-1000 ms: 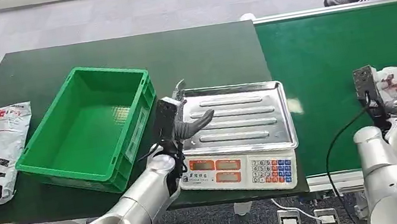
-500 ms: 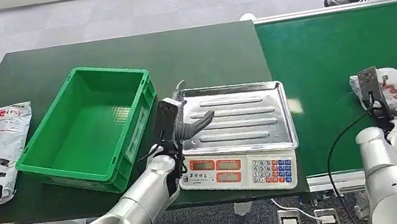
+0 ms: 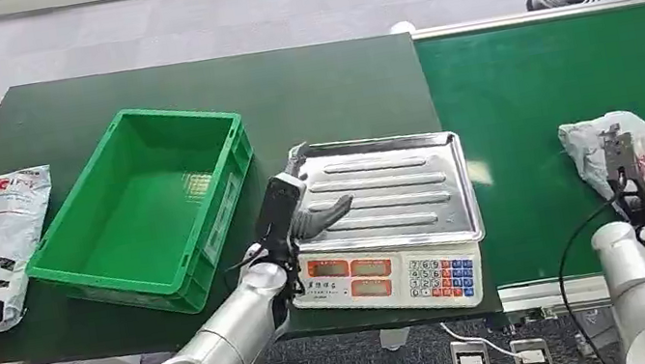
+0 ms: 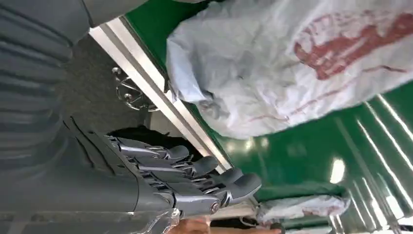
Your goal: Moved the parcel from conveyor to table for the left to box.
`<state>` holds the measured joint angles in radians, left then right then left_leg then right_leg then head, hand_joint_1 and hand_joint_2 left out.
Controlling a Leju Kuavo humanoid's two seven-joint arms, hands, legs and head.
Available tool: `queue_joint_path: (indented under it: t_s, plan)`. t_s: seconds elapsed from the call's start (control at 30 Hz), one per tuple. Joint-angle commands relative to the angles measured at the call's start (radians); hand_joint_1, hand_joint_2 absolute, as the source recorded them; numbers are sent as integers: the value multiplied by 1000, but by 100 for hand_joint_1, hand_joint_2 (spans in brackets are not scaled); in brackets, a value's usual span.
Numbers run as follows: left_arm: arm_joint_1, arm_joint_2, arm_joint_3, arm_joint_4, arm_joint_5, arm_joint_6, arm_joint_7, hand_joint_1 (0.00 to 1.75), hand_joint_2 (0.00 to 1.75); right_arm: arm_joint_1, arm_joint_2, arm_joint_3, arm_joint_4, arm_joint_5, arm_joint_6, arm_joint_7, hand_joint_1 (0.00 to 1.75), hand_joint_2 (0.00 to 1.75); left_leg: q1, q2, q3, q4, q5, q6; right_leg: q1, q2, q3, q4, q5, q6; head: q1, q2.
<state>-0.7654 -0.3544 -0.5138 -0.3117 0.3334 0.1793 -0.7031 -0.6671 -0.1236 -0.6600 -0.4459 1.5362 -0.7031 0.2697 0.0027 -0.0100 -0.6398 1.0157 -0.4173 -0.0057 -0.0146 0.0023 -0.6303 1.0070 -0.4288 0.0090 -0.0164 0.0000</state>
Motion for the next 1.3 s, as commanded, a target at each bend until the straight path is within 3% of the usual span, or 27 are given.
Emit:
queue_joint_path:
  t_s: [0.03, 0.57, 1.3]
  plan:
    - [5, 23, 92, 27, -33, 16, 5, 0, 175, 24, 27, 49, 81, 35, 5, 4, 0, 175, 0, 3, 6, -2, -2, -1, 1, 2, 5, -2, -1, -1, 0, 0]
    - [12, 24, 135, 14, -75, 18, 5, 0, 175, 33, 60, 92, 60, 32, 5, -3, 0, 175, 1, 3, 4, -2, -2, 0, 1, 2, 4, -2, -1, -1, 0, 0]
    - [18, 20, 181, 1, -121, 4, 5, 0, 175, 29, 25, 45, 112, 31, 5, 57, 0, 175, 0, 2, 6, -2, -2, 0, 0, 1, 5, -2, -2, -1, 0, 0]
